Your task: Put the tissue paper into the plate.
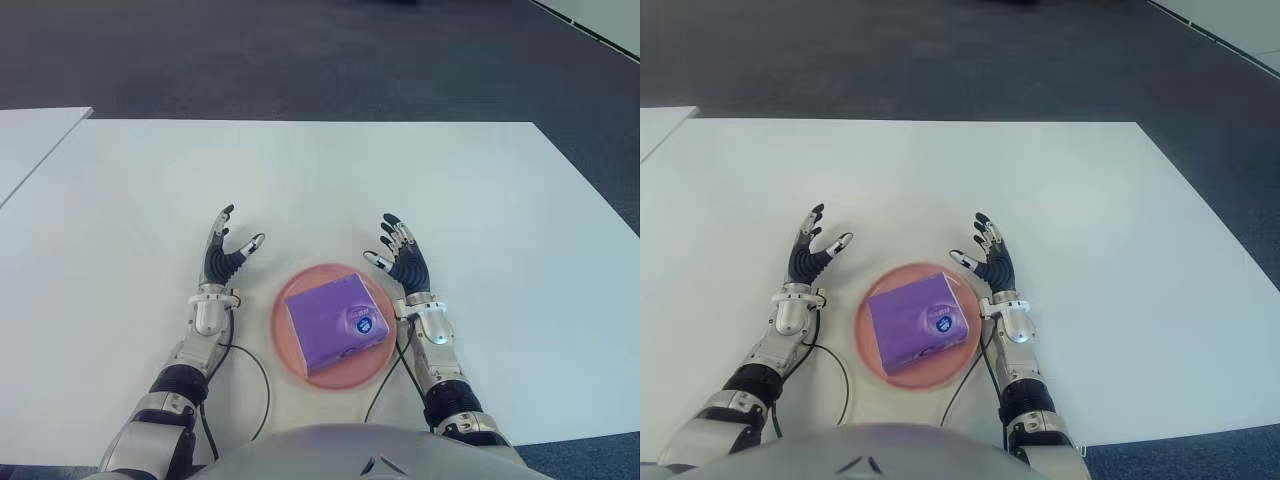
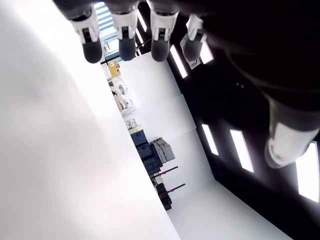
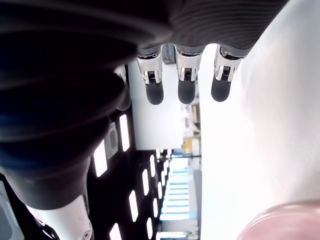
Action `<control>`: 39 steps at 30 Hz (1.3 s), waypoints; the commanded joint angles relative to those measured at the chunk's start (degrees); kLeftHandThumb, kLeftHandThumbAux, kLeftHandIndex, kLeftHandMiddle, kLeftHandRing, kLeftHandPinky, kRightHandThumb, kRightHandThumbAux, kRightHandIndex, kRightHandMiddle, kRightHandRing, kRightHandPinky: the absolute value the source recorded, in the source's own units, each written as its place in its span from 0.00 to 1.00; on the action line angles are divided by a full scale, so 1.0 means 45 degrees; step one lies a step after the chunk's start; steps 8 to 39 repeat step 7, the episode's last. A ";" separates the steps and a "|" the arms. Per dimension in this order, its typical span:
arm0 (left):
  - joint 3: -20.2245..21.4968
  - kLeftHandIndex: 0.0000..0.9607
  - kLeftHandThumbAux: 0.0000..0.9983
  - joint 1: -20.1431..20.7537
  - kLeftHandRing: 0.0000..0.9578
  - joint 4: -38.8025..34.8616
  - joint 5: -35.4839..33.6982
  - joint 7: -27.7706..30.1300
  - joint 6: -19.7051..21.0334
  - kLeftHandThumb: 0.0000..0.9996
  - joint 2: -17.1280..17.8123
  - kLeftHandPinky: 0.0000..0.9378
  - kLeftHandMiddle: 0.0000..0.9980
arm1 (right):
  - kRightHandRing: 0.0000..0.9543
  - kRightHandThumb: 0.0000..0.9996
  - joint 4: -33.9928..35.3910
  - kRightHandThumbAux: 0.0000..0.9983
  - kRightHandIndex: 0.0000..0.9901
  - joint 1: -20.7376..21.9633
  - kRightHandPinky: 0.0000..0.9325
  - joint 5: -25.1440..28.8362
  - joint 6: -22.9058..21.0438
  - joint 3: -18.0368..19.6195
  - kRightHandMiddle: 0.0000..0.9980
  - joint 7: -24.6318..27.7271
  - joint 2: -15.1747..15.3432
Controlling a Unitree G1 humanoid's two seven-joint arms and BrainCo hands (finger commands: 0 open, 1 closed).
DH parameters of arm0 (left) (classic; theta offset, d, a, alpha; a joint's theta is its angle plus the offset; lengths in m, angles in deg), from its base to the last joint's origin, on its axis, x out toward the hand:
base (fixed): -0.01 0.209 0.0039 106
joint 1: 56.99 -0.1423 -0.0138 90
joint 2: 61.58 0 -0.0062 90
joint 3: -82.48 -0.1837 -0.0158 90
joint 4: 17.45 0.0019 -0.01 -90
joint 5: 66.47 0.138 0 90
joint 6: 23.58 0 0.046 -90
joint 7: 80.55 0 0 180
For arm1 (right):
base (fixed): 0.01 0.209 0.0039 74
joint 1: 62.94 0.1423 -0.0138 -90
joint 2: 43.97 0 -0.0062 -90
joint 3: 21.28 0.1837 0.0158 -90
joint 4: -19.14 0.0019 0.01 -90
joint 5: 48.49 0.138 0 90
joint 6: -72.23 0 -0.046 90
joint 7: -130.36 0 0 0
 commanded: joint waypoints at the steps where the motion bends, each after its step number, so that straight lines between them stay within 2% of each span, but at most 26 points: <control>1: -0.0154 0.00 0.55 -0.0819 0.00 0.0896 -0.0195 0.0246 -0.0136 0.02 -0.0860 0.00 0.00 | 0.06 0.00 -0.1036 0.78 0.11 -0.0725 0.06 -0.0018 -0.0645 0.0086 0.09 -0.0087 -0.0024; 39: -0.0135 0.00 0.55 -0.0855 0.00 0.0809 -0.0236 0.0283 -0.0097 0.02 -0.0889 0.00 0.00 | 0.06 0.00 -0.1113 0.78 0.11 -0.0624 0.05 -0.0002 -0.0777 0.0150 0.09 -0.0244 -0.0072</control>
